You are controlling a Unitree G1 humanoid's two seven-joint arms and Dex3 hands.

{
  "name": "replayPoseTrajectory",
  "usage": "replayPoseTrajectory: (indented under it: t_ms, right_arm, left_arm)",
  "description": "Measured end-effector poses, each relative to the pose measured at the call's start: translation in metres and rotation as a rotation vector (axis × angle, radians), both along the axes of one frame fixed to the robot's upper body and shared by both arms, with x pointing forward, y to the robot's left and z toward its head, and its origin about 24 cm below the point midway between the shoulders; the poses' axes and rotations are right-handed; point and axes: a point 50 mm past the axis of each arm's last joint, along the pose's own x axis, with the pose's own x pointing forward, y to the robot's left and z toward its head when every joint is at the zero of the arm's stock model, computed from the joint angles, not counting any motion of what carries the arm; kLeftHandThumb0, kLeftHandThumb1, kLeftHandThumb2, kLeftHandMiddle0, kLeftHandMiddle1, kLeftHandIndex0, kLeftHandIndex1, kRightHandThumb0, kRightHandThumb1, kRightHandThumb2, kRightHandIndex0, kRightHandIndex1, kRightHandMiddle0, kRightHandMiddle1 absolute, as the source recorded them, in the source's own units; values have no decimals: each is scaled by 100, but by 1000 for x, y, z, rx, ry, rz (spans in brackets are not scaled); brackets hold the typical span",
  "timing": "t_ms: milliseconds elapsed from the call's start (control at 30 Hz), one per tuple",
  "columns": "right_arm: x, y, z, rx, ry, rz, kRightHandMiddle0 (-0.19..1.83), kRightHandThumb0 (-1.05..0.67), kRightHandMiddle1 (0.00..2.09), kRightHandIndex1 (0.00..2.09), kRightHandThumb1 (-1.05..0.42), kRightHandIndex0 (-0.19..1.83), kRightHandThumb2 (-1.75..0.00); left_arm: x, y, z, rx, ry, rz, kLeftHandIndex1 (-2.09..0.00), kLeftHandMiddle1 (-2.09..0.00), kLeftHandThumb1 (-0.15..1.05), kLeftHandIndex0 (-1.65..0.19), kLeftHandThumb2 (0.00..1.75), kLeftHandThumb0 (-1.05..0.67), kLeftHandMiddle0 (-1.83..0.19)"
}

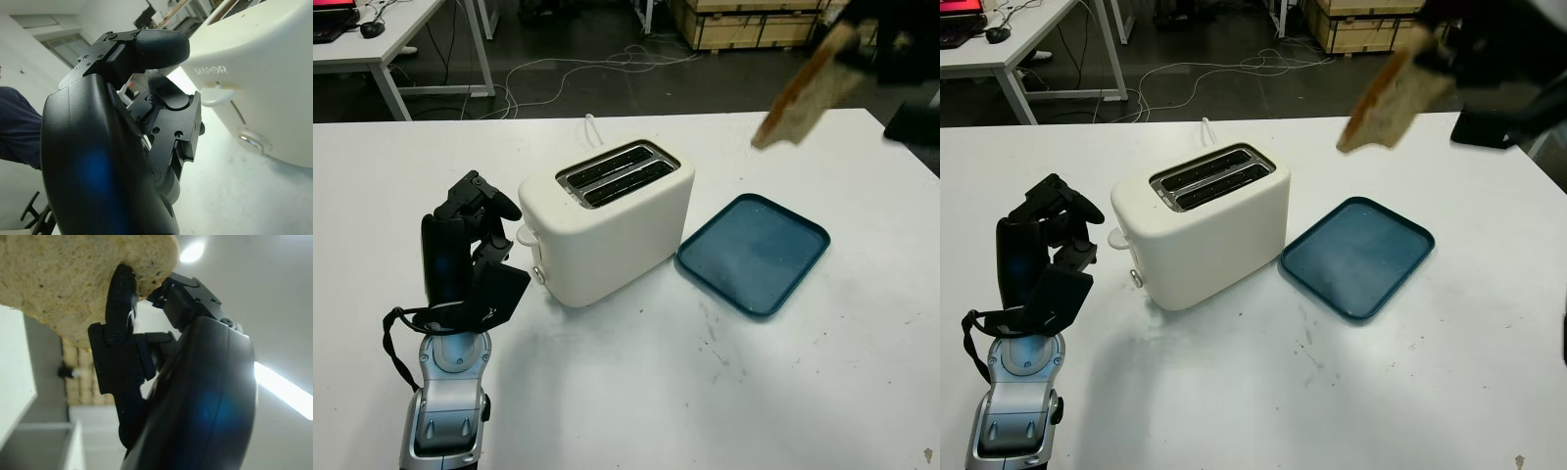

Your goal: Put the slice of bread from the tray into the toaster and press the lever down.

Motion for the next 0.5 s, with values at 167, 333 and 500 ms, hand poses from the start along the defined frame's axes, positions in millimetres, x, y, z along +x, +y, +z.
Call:
replayPoseTrajectory:
  t_ms: [167,333,500]
  right_arm:
    - [4,15,18,54,27,50,68,-54,163,175,-92,82,-40]
    - [9,40,32,39,56,108,71,-52,174,175,-92,93,-37]
    - [14,78,35,-15,111,190,72,-35,174,175,-92,95,-38]
  left_arm:
    - [0,0,0,1,0,0,-175,-175,92,-63,83,5,-105]
    - [0,0,-1,0,2,0,-175,-175,92,-63,83,4,-105]
    - [0,0,0,16,0,12,-175,-175,92,-63,82,5,-103]
